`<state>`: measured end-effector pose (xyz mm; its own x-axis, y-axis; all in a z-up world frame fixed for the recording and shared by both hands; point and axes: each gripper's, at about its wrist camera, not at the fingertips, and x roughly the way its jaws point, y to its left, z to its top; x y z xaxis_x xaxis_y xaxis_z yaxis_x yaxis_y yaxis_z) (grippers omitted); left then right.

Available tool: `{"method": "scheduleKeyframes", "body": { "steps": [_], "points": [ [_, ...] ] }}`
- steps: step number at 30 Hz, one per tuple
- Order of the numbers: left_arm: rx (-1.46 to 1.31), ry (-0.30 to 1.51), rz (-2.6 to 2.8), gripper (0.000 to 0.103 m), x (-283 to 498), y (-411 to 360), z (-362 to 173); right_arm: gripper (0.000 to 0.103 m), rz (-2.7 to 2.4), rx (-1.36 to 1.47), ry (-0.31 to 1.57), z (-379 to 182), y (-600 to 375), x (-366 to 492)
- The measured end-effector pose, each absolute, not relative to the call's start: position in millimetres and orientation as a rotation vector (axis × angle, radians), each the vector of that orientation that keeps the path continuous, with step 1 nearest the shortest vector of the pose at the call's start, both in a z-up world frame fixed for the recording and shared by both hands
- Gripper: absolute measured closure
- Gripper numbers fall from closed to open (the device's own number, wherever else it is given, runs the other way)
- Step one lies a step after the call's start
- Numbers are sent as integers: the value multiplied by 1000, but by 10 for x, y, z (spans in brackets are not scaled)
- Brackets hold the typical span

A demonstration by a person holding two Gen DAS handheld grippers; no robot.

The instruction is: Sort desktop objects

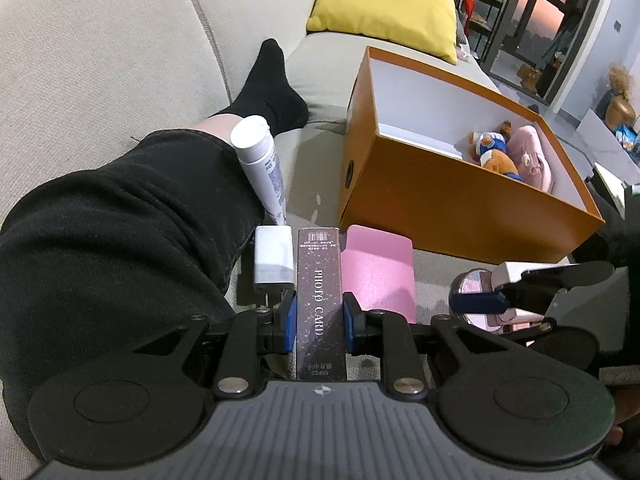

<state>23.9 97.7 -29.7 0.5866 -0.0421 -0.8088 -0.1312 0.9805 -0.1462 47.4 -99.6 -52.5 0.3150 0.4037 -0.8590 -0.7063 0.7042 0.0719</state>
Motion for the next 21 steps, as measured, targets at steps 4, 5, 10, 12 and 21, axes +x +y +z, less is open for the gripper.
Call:
{"method": "scheduleKeyframes", "body": {
  "steps": [4,5,10,12,21],
  "points": [
    [-207,936,62,78,251,981,-294,41,769,-363,1020,-593,-780,564],
    [-209,934,65,77,253,984,-290,37,777,-372,1020,-606,-723,567],
    [-233,918,83,78,254,1041,-260,28,775,-481,963,-644,-482,450],
    [-240,910,88,78,246,1074,-243,21,754,-532,949,-709,-367,431],
    [-230,898,98,78,265,1100,-241,10,705,-533,951,-849,-350,492]
  ]
}}
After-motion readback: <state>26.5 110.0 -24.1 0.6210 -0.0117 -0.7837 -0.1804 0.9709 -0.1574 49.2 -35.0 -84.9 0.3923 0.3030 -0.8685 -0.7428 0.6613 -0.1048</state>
